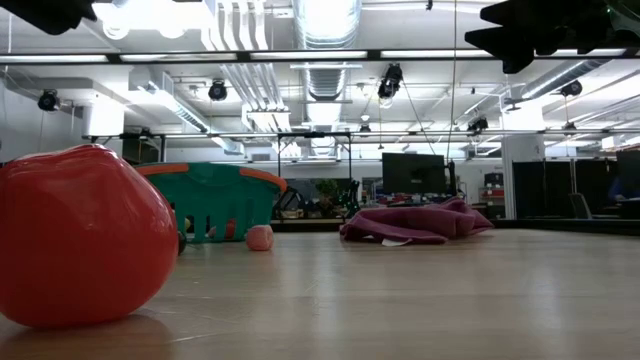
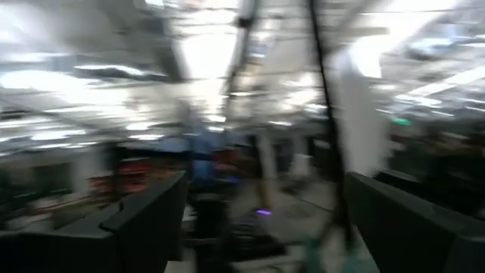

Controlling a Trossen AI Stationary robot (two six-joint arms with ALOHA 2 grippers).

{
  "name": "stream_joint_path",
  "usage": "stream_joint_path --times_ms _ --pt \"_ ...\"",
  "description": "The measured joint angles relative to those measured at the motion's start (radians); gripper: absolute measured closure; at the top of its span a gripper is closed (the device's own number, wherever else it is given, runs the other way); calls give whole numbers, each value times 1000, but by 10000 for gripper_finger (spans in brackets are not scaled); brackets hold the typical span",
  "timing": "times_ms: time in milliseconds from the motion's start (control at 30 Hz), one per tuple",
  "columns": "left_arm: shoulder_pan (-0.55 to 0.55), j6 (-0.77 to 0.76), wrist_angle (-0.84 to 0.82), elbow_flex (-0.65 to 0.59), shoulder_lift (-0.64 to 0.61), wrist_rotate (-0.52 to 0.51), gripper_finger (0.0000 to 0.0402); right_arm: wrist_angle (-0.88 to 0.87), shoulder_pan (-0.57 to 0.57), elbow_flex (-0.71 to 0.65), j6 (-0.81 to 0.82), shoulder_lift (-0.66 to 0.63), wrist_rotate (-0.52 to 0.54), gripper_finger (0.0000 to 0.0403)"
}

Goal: Pick and placing Produce into tupperware
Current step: Put the pink peach into the blue basket

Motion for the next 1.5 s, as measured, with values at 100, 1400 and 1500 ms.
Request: stream_joint_path --times_ms 100,1400,1500 --pt "0 -37 -79 -2 -16 177 61 0 0 0 0 0 0 142" --pt "2 -479 -670 -24 3 -120 61 -2 0 0 1 0 0 142" --pt "1 -519 -704 -19 5 -230 61 -2 0 0 1 0 0 142"
